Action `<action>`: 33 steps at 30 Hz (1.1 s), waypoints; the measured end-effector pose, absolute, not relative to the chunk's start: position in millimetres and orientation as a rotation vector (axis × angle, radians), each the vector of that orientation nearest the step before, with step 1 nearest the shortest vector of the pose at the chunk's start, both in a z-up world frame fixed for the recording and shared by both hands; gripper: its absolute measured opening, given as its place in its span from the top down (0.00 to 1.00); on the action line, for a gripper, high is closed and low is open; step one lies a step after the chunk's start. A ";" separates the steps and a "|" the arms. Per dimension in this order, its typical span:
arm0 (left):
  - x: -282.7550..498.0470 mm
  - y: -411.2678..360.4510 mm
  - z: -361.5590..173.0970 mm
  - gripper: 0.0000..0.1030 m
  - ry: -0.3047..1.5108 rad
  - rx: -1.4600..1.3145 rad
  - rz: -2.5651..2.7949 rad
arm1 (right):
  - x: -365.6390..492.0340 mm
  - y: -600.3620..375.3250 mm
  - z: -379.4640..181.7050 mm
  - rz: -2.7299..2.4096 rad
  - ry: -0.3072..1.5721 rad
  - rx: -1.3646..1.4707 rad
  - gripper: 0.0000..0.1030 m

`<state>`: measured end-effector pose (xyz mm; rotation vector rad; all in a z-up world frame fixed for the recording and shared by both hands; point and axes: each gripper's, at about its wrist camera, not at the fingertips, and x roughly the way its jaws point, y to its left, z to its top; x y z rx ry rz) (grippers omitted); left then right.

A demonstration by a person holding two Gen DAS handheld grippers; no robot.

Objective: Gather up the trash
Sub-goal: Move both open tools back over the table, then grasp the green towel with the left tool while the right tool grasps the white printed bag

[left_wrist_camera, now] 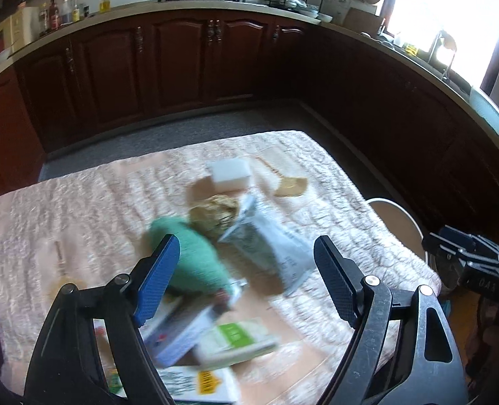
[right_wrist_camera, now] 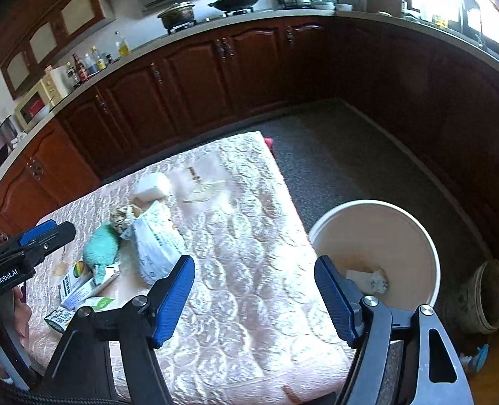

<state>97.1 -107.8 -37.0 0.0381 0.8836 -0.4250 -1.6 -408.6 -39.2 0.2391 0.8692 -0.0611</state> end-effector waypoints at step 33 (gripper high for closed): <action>197.7 -79.7 -144.8 0.21 1.265 -0.105 -0.274 | 122.7 -293.4 -138.6 0.229 1.103 0.068 0.25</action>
